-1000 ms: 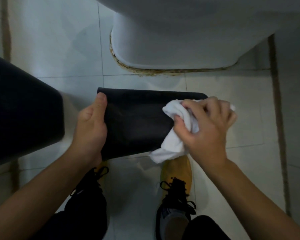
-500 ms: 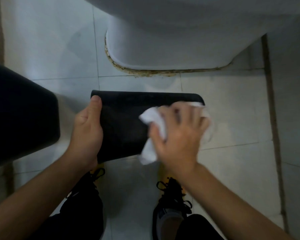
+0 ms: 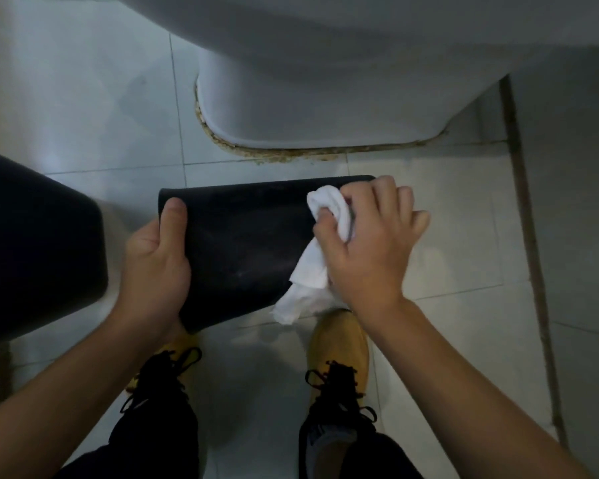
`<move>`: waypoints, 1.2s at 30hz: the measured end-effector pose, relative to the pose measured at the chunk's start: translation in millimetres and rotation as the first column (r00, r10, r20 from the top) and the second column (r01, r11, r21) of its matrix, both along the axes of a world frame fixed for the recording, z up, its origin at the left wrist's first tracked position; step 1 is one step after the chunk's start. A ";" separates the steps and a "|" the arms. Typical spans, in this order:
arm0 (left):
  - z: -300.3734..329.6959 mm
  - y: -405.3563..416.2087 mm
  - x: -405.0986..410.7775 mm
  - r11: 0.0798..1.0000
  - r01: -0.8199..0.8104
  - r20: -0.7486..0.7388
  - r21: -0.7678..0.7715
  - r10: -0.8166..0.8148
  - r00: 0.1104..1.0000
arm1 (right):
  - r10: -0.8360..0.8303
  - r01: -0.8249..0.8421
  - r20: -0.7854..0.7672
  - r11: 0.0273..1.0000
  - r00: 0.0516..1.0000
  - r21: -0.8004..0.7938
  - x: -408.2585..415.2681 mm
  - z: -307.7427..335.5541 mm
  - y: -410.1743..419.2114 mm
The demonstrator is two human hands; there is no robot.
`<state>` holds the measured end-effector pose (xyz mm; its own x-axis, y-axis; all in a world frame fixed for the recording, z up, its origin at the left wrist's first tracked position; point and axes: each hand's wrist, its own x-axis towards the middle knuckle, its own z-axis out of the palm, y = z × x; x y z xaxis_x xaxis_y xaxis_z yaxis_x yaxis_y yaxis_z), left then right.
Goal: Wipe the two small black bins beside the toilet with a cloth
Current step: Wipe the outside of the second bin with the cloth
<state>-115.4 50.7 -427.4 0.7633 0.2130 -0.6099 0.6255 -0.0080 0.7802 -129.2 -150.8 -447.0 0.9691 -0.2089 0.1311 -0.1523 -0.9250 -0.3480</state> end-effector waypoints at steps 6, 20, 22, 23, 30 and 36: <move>0.6 8.4 -6.1 0.998 0.069 0.045 0.008 -0.069 0.997 | 0.480 -0.485 0.089 0.873 0.873 0.055 -7.5 15.0 83.5; 0.1 10.1 -1.8 0.999 0.041 0.027 -0.022 -0.041 0.999 | 0.273 -0.266 0.005 0.936 0.962 0.230 17.6 15.6 57.3; -0.5 14.5 -5.8 0.990 0.144 0.100 -0.006 -0.143 0.985 | 0.432 -0.428 0.037 0.874 0.901 0.230 14.3 20.9 87.8; -1.5 16.7 -7.7 0.985 0.172 0.128 0.016 -0.173 0.977 | 0.475 -0.474 0.057 0.848 0.878 0.237 14.0 21.5 94.9; -2.1 12.9 -5.3 0.999 0.044 0.017 0.029 -0.044 0.999 | 0.128 -0.122 -0.020 0.975 0.992 0.186 33.4 6.2 30.1; -6.2 11.5 -5.3 1.000 0.025 0.036 0.018 -0.025 0.999 | 0.138 -0.137 -0.009 0.988 0.990 0.067 30.2 10.9 68.3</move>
<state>-120.7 62.3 -433.6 0.7901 0.2037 -0.5781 0.5962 -0.0368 0.8020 -98.9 -82.5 -436.2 0.9908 -0.0810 0.1086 -0.0300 -0.9127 -0.4075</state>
